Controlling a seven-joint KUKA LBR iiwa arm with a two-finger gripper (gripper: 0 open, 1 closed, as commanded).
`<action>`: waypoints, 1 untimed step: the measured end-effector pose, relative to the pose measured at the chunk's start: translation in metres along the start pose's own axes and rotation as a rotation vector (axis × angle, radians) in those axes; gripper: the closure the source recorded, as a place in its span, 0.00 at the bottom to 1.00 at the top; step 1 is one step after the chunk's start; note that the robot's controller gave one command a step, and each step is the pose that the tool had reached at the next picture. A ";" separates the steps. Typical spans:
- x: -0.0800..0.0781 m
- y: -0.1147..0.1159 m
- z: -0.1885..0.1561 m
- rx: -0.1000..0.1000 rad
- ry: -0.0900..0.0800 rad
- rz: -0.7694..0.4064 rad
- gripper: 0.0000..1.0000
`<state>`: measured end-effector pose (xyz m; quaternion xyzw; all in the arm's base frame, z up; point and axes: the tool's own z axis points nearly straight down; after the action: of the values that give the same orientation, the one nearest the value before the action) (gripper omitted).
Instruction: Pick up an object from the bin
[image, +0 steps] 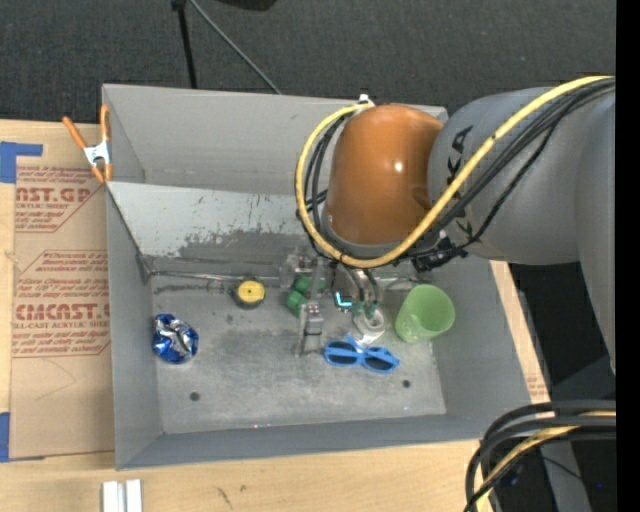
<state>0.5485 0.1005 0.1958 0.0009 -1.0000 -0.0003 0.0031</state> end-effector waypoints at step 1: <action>-0.021 0.126 0.065 -0.002 -0.006 -0.168 0.00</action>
Offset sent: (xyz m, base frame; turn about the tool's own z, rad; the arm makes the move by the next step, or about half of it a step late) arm 0.0221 0.1212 -0.0629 -0.1604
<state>0.5692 0.2265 0.1305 0.0847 -0.9964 -0.0016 -0.0001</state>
